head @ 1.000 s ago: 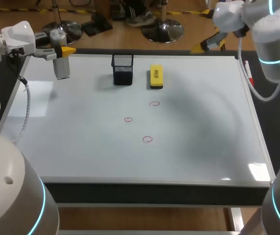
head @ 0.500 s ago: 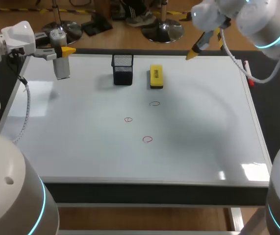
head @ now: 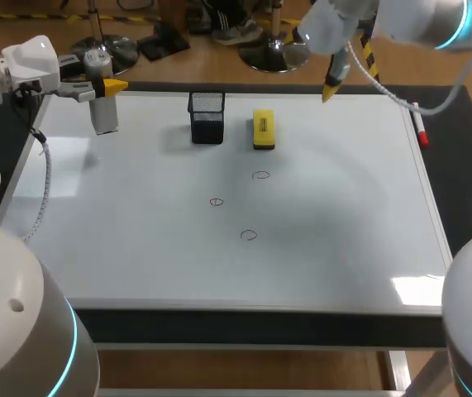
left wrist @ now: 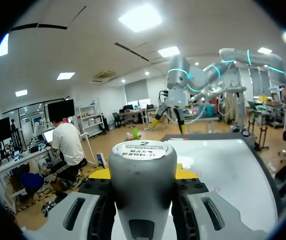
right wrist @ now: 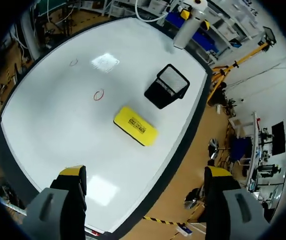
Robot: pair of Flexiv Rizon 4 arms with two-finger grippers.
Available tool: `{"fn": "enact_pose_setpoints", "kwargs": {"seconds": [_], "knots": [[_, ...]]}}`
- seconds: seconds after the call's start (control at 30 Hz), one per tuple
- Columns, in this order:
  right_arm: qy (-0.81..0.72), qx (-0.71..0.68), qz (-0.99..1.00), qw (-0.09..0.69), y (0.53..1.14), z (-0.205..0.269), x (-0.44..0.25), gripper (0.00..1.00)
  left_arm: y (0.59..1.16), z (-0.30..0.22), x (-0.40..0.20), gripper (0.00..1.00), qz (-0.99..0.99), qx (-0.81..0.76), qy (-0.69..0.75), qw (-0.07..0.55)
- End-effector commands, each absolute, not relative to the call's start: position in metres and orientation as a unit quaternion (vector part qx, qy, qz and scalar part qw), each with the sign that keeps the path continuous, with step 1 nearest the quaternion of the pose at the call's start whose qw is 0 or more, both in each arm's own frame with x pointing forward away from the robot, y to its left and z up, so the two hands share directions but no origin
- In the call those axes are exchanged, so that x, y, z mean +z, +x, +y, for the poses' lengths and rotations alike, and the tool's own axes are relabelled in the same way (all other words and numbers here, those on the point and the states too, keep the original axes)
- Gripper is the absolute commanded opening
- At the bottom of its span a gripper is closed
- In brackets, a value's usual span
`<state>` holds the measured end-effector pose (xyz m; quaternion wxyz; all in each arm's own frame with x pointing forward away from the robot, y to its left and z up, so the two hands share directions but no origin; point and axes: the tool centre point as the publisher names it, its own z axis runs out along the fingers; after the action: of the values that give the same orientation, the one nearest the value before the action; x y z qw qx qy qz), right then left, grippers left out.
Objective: Pick up the inspection probe, press it on each red-marked spot on the whiteboard one by one, put down the probe, pick up the eraser, and wipe off all the red marks.
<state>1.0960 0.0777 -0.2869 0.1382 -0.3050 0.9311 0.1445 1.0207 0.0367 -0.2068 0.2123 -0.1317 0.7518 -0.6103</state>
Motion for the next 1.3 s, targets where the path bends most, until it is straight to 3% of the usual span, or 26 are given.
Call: {"fn": "enact_pose_setpoints", "kwargs": {"seconds": [0.03, 0.53, 0.8, 1.3], "knots": [[-0.400, -0.047, 0.914, -0.056, 1.096, 0.082, -0.281, 1.00, 1.021, 0.036, -0.207, 0.00, 0.751, -0.611, -0.131, 0.213], [-0.400, -0.047, 0.914, -0.056, 1.096, 0.082, -0.281, 1.00, 1.021, 0.036, -0.207, 0.00, 0.751, -0.611, -0.131, 0.213], [-0.503, -0.042, 0.860, -0.080, 1.095, 0.104, -0.323, 1.00, 1.021, 0.036, -0.207, 0.00, 0.751, -0.611, -0.131, 0.213], [-0.624, -0.013, 0.780, -0.035, 1.081, 0.127, -0.368, 1.00, 1.021, 0.036, -0.207, 0.00, 0.751, -0.611, -0.131, 0.213]]}}
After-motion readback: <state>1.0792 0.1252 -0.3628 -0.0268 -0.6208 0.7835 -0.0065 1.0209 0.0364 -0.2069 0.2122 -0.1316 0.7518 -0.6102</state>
